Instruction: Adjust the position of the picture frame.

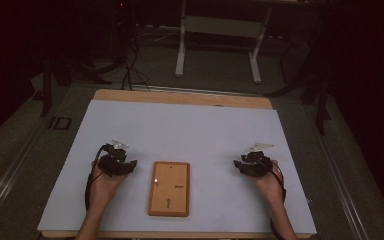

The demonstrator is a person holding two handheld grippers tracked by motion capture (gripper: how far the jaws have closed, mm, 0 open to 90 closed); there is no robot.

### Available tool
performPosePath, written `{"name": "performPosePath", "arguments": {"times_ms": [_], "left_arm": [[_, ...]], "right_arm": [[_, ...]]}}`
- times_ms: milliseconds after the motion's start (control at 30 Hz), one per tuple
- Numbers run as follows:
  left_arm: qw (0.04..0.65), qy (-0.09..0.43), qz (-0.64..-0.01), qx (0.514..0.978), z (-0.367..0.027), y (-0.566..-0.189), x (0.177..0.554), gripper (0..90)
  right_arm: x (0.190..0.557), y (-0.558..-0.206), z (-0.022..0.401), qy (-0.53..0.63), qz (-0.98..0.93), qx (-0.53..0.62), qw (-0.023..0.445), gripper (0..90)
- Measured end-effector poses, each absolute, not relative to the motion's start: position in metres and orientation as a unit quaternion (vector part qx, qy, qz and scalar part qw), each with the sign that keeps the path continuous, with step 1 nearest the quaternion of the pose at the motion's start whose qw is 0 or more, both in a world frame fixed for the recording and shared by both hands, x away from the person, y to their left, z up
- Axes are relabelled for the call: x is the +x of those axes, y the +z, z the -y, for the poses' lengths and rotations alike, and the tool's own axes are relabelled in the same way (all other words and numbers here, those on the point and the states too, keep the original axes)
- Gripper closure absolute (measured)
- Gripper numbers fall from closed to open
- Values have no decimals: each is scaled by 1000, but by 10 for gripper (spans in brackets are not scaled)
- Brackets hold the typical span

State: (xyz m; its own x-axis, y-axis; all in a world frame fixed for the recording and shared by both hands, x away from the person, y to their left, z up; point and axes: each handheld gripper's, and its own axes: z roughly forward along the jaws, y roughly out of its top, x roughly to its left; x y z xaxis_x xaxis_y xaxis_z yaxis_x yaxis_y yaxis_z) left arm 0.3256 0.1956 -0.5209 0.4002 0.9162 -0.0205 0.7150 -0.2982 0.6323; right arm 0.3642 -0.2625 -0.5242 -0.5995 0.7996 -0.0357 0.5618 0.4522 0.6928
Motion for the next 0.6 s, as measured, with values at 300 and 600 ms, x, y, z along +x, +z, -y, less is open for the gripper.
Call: {"name": "performPosePath", "arguments": {"times_ms": [300,600], "left_arm": [[305,153,-476,810,-189,-500,313,566],[313,137,-451,825,-179,-486,300,564]], "right_arm": [[357,-517,251,313,-849,378,194,659],[356,-514,255,308,-848,382,201,663]]}}
